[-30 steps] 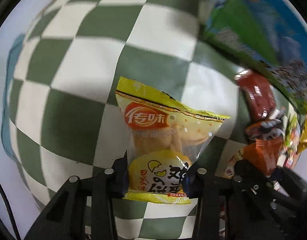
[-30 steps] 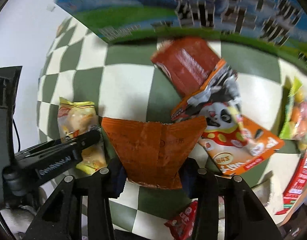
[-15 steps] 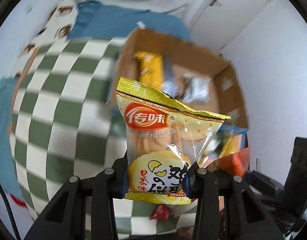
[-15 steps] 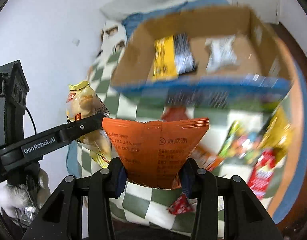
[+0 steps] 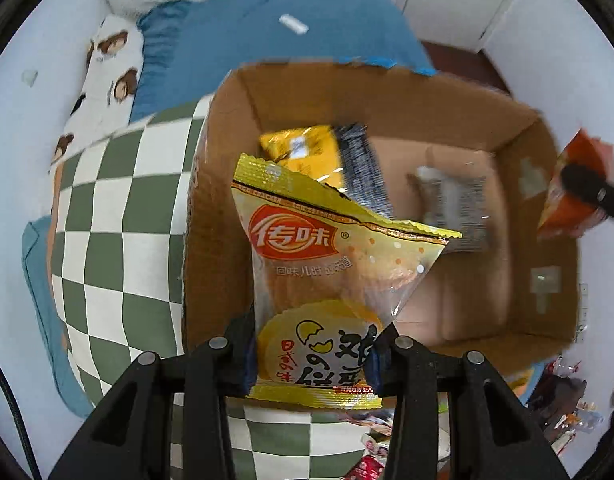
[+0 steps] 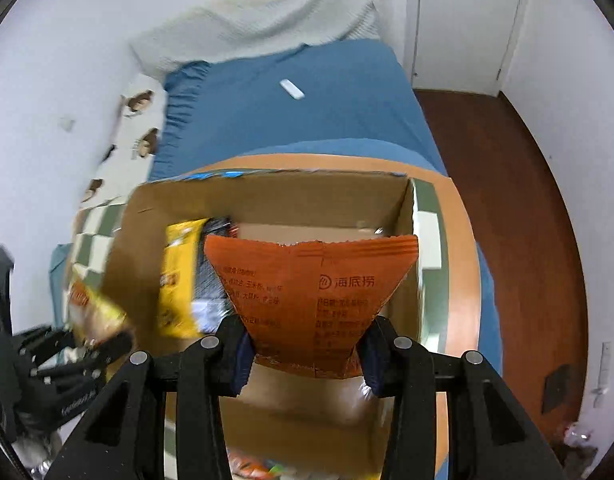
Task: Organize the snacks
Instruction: 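Carry both bags into the box and open both tools to drop them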
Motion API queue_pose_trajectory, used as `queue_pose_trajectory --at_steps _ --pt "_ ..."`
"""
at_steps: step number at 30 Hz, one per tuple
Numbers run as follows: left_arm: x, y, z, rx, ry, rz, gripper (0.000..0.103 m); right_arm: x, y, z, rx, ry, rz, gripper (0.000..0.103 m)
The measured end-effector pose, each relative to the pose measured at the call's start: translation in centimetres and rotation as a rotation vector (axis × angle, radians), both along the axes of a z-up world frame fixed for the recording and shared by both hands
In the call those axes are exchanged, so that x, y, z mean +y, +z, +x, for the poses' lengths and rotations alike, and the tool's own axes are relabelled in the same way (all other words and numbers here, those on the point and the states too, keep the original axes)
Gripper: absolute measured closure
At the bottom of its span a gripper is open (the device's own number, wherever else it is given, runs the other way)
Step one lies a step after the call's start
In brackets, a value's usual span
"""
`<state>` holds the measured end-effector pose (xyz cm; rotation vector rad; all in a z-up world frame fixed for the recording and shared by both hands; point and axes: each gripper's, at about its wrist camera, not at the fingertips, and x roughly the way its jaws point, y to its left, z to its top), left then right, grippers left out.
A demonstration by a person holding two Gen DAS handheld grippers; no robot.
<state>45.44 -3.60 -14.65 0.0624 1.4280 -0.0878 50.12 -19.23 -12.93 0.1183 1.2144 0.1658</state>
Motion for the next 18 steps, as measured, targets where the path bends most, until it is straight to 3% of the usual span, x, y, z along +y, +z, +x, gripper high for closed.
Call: queue_pose_trajectory --at_steps 4,6,7,8,9,10,18 --pt "0.8 -2.2 0.8 0.043 0.031 0.03 0.065 -0.4 -2.7 3.9 0.071 -0.01 -0.016 0.056" --pt "1.3 -2.7 1.2 0.056 0.068 0.01 0.055 -0.8 -4.1 4.8 0.124 -0.027 -0.011 0.041" --pt "1.6 -2.9 1.5 0.056 0.087 -0.017 0.048 -1.0 -4.7 5.4 0.144 -0.032 -0.001 0.018" --pt "1.7 -2.8 1.7 0.052 0.096 -0.037 0.028 -1.0 -5.1 5.5 0.148 -0.035 -0.013 0.008" --pt "1.8 -2.8 1.9 0.041 0.107 -0.048 0.014 -1.0 -5.4 5.6 0.15 -0.042 -0.027 0.008" --pt "1.9 -2.7 2.0 0.033 0.113 -0.049 0.01 -1.1 -5.5 5.5 0.152 -0.045 -0.02 0.008" --pt "1.4 -2.3 1.9 0.001 0.124 -0.064 0.009 -0.5 -6.5 3.3 0.161 -0.019 0.027 0.008"
